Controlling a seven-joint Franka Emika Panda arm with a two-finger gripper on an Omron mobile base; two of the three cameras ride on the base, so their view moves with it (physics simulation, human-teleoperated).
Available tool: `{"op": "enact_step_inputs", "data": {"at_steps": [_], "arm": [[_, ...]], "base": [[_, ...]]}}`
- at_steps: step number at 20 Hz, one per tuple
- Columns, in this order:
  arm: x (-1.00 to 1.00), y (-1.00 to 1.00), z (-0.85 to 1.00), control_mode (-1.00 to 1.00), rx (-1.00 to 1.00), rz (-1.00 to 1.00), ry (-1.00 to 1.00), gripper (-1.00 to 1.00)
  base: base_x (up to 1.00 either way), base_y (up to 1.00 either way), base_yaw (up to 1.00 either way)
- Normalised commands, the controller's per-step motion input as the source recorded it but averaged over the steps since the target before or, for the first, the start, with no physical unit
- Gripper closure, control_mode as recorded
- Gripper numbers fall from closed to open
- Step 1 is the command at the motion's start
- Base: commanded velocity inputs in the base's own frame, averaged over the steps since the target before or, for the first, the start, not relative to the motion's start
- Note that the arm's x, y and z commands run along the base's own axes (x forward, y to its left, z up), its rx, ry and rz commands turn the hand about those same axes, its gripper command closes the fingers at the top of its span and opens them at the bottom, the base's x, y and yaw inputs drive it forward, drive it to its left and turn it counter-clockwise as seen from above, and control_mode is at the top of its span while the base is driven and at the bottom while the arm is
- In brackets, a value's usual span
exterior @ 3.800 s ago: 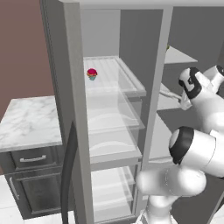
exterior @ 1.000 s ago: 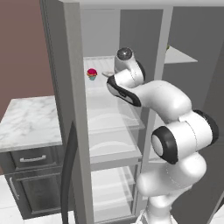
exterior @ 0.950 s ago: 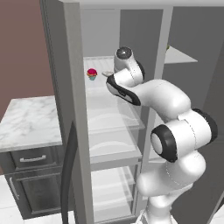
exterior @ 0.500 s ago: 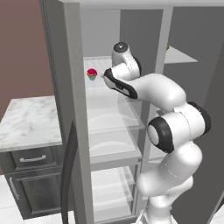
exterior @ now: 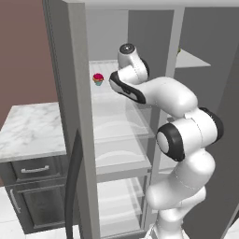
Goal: Pick up the frozen fish from the freezer, place it on any shelf in the fridge, and close the fridge and freezer doors when done.
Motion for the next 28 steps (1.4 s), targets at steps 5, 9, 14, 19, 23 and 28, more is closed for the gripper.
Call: {"op": "enact_step_inputs", "data": {"at_steps": [5,9,14,19,23,28], "arm": [[-0.11,0.03,0.03,-1.00,-0.02,0.00,-0.22,-1.00],[-0.84,0.00,0.29,-1.00,0.00,-0.02,-0.31,-1.00],[-1.00,0.00,0.10,-1.00,0.01,-0.06,-0.24,-1.00],[-1.00,-0.03,-0.03,-1.00,0.10,-0.06,-0.12,-1.00],[-0.99,-0.15,-0.09,-1.00,0.22,-0.07,0.00,-1.00],[-1.00,-0.50,0.03,-1.00,0.43,-0.28,0.00,-1.00]], "base": [[0.00,0.00,0.00],[0.00,0.00,0.00],[0.00,0.00,0.00],[0.00,0.00,0.00],[0.00,0.00,0.00],[0.00,0.00,0.00]]}}
